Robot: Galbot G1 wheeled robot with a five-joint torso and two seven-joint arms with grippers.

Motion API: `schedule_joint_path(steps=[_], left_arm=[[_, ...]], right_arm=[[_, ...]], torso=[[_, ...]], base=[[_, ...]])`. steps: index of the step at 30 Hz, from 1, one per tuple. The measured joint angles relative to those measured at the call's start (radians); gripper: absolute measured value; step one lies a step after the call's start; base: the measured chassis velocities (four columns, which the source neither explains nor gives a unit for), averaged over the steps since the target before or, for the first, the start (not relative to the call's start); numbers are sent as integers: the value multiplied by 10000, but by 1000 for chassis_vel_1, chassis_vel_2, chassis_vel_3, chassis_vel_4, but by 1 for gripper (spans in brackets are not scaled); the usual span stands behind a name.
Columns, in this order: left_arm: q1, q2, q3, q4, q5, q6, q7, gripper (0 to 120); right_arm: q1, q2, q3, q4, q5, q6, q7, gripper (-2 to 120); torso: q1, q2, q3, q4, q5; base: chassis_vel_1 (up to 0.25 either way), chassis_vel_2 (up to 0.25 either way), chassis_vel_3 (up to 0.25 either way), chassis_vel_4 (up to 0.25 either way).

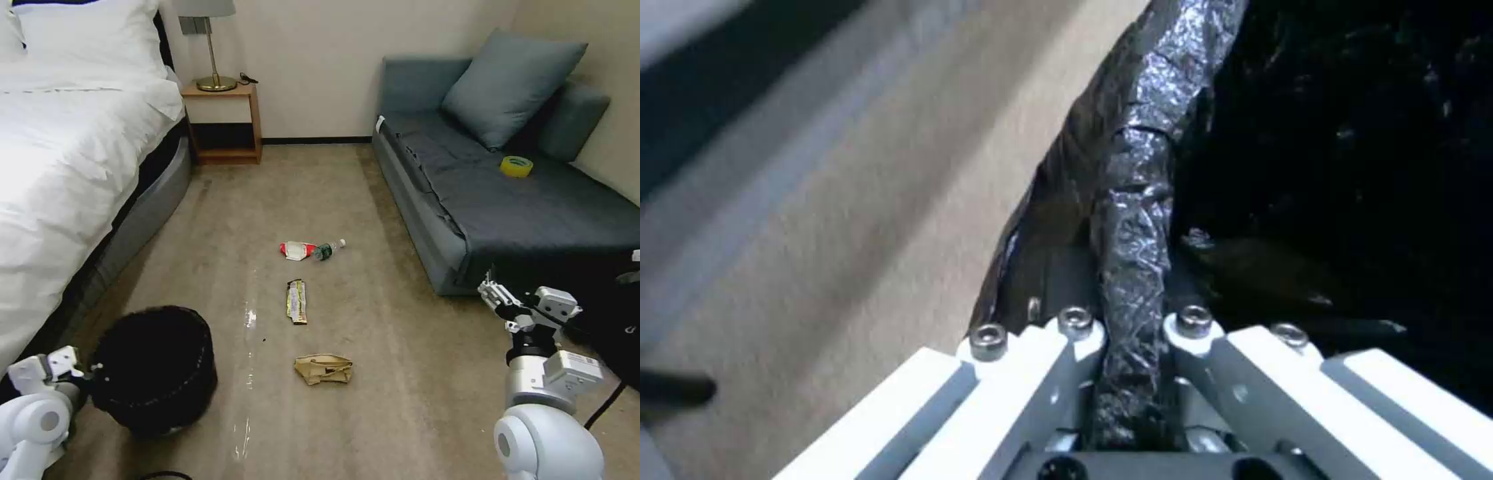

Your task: Pick up the trash bin, then pick up the garbage on the floor and place it into the trash bin.

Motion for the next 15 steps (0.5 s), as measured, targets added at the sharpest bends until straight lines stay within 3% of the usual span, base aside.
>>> schedule_joint_path(steps=[10, 15], left_arm=[[26, -670, -245, -1507, 2165, -35, 494, 1], [-3, -896, -148, -1588, 2921, -42, 683, 1]], right_arm=[[-140, -217, 93, -121, 196, 1102, -65, 100], [-221, -169, -42, -332, 189, 1686, -540, 100]], torso=[[0, 0, -1, 2, 7], [0, 0, -1, 3, 7]], base=[[0, 0, 0, 0], [0, 0, 0, 0]])
